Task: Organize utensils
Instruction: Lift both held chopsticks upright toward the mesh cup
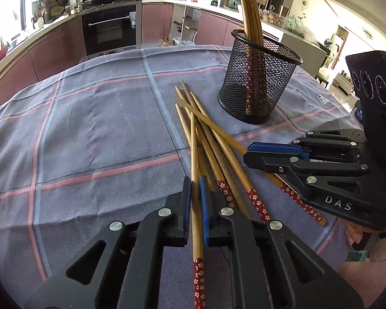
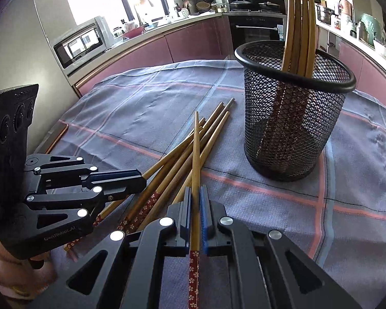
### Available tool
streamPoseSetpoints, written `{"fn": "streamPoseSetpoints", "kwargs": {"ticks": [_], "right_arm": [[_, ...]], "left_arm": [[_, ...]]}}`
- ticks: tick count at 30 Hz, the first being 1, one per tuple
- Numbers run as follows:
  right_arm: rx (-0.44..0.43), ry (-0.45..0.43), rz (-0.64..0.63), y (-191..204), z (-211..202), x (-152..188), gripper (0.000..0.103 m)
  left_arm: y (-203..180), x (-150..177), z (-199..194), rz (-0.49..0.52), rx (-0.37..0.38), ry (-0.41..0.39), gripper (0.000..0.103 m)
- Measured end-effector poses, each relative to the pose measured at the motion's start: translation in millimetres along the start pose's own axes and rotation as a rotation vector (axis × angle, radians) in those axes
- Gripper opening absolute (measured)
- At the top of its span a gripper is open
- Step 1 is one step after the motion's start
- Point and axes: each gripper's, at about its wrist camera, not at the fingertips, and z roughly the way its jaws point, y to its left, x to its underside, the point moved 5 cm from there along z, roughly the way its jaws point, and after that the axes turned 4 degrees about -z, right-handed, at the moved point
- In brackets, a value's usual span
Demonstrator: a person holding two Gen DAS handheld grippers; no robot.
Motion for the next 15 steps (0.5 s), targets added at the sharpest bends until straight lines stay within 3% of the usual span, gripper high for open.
{"fn": "streamPoseSetpoints", "kwargs": {"ticks": [9, 15], "right_arm": [[-0.007, 0.016, -0.002, -2.0, 12.0, -4.6, 0.008], [-0.016, -0.019, 0.006, -6.9, 2.1, -6.0, 0.006]], "left_arm": [[3.1, -4.1, 8.2, 0.014, 0.013, 0.021, 0.01], [2.2, -7.0, 3.3, 0.001, 0.006, 0.005, 0.008]]}}
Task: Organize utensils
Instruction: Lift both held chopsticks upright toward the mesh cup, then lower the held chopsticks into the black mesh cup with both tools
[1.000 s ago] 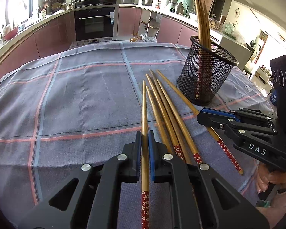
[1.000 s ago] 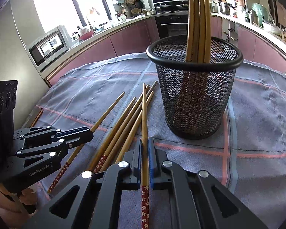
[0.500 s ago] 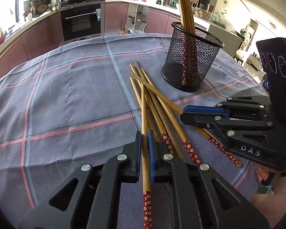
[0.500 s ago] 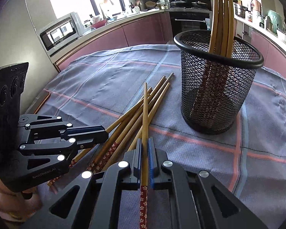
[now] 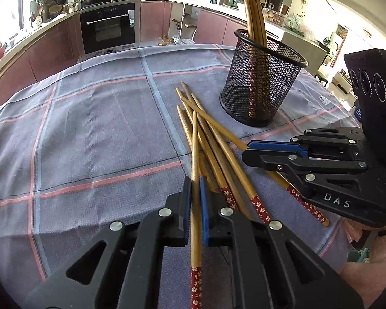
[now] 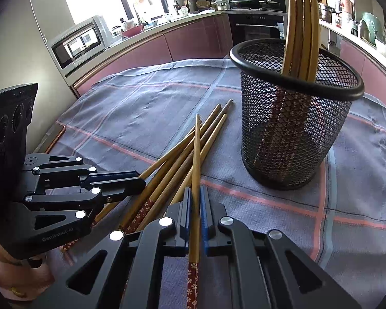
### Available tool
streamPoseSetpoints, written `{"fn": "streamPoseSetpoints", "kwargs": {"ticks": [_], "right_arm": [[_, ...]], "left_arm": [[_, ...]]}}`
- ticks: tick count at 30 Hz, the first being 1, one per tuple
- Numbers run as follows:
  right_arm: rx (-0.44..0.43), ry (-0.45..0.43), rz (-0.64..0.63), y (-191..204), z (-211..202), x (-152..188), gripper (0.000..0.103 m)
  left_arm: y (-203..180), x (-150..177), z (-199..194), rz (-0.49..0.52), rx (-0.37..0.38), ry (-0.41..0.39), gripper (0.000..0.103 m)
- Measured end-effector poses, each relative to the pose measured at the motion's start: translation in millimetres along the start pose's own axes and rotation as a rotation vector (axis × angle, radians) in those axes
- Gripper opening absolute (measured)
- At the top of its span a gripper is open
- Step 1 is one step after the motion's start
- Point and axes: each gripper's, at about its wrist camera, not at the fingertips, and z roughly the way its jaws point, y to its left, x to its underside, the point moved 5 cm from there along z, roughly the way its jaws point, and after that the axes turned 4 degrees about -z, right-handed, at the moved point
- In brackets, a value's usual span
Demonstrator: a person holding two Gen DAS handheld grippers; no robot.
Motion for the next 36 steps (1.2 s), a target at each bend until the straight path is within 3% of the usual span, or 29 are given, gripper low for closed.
{"fn": "streamPoseSetpoints", "kwargs": {"ticks": [21, 36], "right_arm": [[-0.025, -0.253, 0.036, -15.4, -94.5, -23.6, 0.006], [0.008, -0.377, 0.005, -30.6, -134.6, -62.7, 0.006]], "left_arm": [[-15.0, -39.7, -95.1, -0.014, 0.173, -0.202, 0.008], [-28.5, -84.5, -129.7, -0.01, 0.216, -0.326, 0.008]]}}
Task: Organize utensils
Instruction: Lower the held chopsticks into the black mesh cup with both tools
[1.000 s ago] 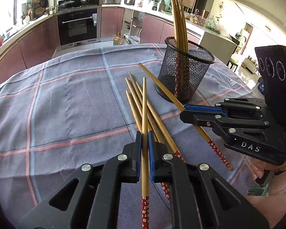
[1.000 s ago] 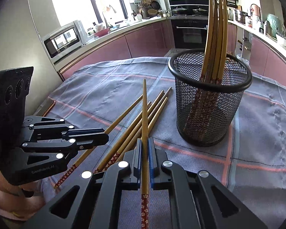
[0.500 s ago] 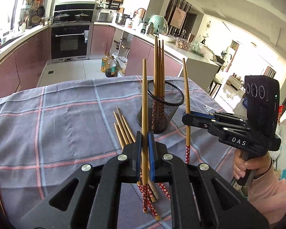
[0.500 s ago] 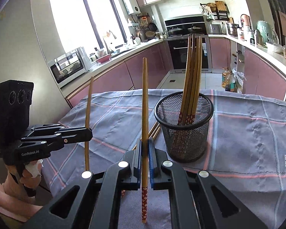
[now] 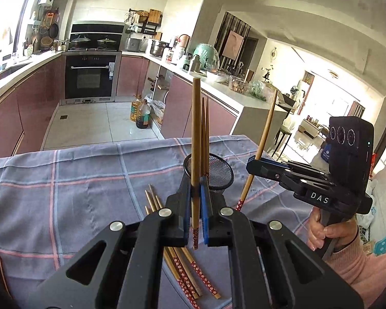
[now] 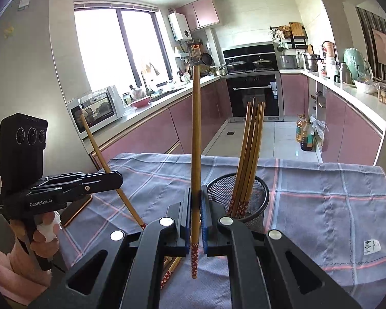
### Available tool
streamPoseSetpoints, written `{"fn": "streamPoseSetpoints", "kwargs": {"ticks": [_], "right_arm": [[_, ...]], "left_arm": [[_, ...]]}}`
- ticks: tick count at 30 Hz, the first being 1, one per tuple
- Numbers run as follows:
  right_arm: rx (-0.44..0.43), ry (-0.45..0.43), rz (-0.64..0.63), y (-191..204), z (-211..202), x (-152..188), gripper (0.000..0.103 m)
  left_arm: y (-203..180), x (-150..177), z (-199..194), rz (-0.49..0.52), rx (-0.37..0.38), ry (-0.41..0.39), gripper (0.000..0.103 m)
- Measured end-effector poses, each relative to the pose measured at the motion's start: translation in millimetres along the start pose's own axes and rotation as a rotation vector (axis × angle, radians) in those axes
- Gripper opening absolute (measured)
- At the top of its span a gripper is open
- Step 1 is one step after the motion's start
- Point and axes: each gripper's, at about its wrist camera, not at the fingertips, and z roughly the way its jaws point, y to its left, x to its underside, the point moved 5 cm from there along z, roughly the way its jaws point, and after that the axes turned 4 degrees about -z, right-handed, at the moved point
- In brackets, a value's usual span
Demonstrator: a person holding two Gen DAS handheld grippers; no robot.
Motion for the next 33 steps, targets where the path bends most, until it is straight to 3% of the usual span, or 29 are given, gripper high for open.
{"fn": "streamPoseSetpoints", "kwargs": {"ticks": [19, 33], "right_arm": [[0.056, -0.111, -0.021, -28.4, -1.9, -62.2, 0.006], [0.077, -0.139, 0.042, -39.0, 10.5, -62.2, 0.006]], "left_arm": [[-36.5, -79.8, 15.5, 0.073, 0.008, -0.123, 0.008], [-31.4, -68.7, 59.6, 0.115, -0.06, -0.017, 0.008]]}}
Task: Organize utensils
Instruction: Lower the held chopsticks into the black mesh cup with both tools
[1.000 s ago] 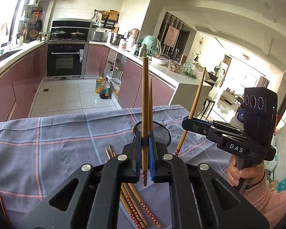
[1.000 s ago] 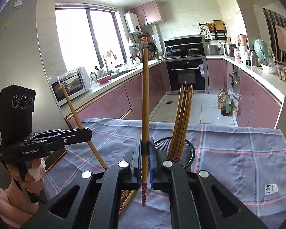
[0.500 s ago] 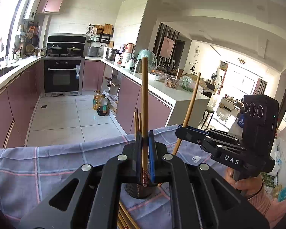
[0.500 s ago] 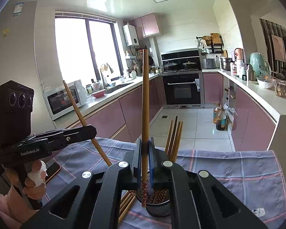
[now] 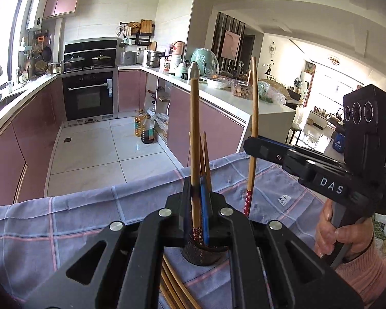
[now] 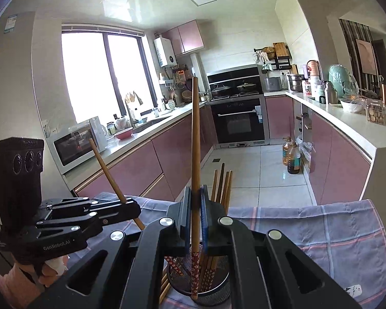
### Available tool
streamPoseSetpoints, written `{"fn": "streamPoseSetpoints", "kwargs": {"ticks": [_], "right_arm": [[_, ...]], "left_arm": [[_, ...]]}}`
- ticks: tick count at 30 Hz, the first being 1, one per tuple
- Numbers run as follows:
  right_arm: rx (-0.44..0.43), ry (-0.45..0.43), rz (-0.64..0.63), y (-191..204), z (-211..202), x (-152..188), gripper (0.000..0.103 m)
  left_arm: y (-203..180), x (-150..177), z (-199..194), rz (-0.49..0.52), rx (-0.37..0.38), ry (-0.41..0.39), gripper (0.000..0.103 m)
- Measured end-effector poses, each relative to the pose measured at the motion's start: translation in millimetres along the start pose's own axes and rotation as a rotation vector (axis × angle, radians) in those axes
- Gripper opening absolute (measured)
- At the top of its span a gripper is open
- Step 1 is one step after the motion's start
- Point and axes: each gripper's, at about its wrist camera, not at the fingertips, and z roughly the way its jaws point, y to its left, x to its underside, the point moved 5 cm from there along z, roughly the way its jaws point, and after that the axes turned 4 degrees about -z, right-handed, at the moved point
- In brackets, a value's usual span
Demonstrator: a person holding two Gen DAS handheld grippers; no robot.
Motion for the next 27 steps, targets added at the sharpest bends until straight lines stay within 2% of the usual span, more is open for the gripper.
{"fn": "streamPoseSetpoints", "kwargs": {"ticks": [3, 9, 20, 27], "right_arm": [[0.0, -0.005, 0.003, -0.9, 0.0, 1.3, 0.006], [0.001, 0.065, -0.003, -2.4, 11.4, 12.0, 0.006], [0.007, 0.28, 0.027, -15.0, 48.6, 51.0, 0.006], [0.043, 0.3, 0.053, -24.1, 59.3, 62.1, 0.009]], "left_arm": [[-0.6, 2.3, 2.7, 0.004, -0.004, 0.016, 0.008], [0.0, 8.0, 12.1, 0.017, -0.003, 0.055, 0.008], [5.2, 21.9, 40.3, 0.0, 0.024, 0.178, 0.008], [10.1, 18.8, 58.1, -0.012, 0.005, 0.189, 0.009]]}}
